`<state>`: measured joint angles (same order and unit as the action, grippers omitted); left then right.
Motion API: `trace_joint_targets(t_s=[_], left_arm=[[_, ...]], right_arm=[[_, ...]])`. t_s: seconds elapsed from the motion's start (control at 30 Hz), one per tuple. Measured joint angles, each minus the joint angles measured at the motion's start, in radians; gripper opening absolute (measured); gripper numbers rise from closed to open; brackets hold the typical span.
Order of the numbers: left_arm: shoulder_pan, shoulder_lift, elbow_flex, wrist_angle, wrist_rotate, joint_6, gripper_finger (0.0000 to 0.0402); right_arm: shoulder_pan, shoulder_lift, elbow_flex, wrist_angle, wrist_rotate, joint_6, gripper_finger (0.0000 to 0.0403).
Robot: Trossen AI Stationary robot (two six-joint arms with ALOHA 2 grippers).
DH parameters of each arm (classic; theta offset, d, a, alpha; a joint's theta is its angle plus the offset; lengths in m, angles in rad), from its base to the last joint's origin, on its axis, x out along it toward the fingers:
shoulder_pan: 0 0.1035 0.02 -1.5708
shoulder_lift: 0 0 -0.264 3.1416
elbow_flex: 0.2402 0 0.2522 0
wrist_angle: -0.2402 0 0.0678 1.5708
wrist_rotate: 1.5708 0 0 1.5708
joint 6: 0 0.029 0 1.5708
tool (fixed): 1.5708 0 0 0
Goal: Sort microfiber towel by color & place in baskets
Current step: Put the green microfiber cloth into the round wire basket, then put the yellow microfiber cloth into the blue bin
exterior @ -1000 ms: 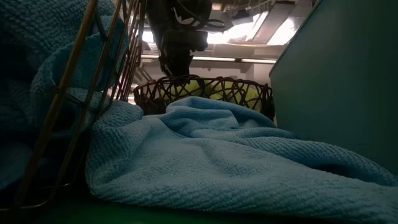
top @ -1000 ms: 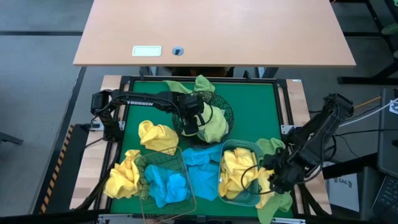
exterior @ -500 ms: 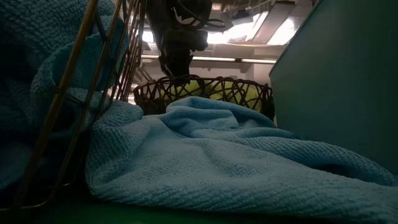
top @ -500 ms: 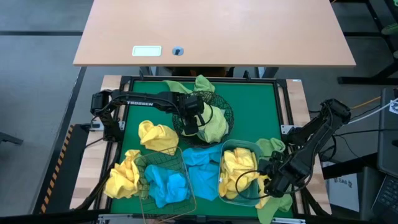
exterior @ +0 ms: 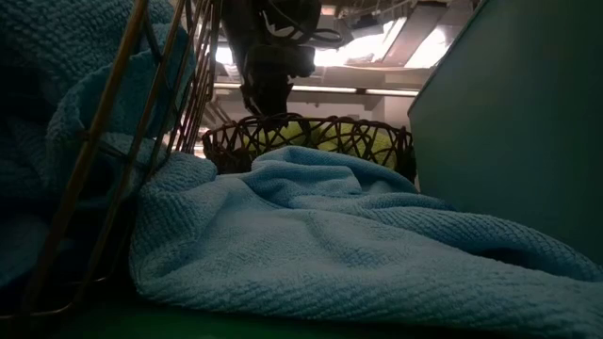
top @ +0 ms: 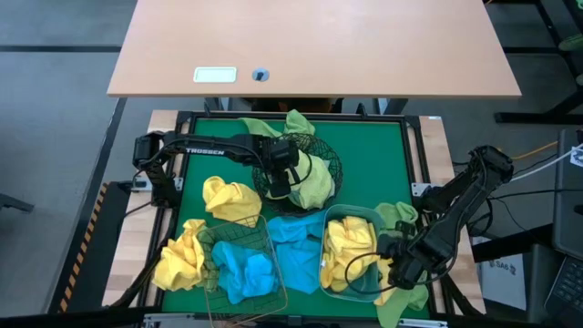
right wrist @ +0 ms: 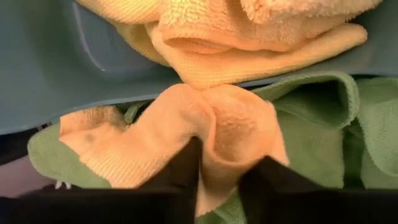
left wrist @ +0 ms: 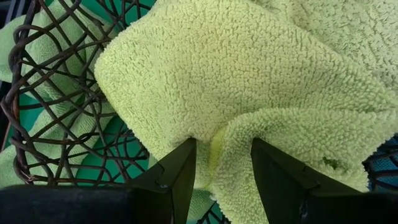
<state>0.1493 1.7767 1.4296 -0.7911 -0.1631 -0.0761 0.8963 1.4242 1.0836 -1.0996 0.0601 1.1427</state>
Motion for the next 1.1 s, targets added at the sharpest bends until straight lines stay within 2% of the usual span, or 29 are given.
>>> trace_joint_targets(t_s=[0.07,0.1,0.27,0.47,0.6,0.83,1.1], left_arm=[[0.000,0.000,0.000,0.005,0.000,-0.001,0.0149],[0.000,0.000,0.000,0.010,0.000,-0.001,0.0149],[0.000,0.000,0.000,0.023,0.000,0.000,0.0149],[0.000,0.000,0.000,0.023,0.000,0.000,0.0149],[0.000,0.000,0.018,0.014,0.001,0.000,0.0149],[0.000,0.000,0.085,0.015,0.001,0.000,0.0149],[0.000,0.000,0.140,0.014,0.001,0.009,0.0149]], right_arm=[[0.000,0.000,0.000,0.000,0.000,-0.029,0.0032],[0.000,0.000,0.000,0.000,0.000,-0.048,0.0018],[-0.016,-0.013,0.000,-0.002,-0.032,-0.057,0.0024],[-0.070,-0.065,0.040,-0.029,-0.083,-0.129,0.0009],[-0.105,-0.074,0.145,-0.152,-0.075,-0.189,0.0008],[-0.146,-0.075,0.385,-0.338,0.030,-0.299,0.0007],[-0.146,-0.075,0.637,-0.364,0.161,-0.447,0.0006]])
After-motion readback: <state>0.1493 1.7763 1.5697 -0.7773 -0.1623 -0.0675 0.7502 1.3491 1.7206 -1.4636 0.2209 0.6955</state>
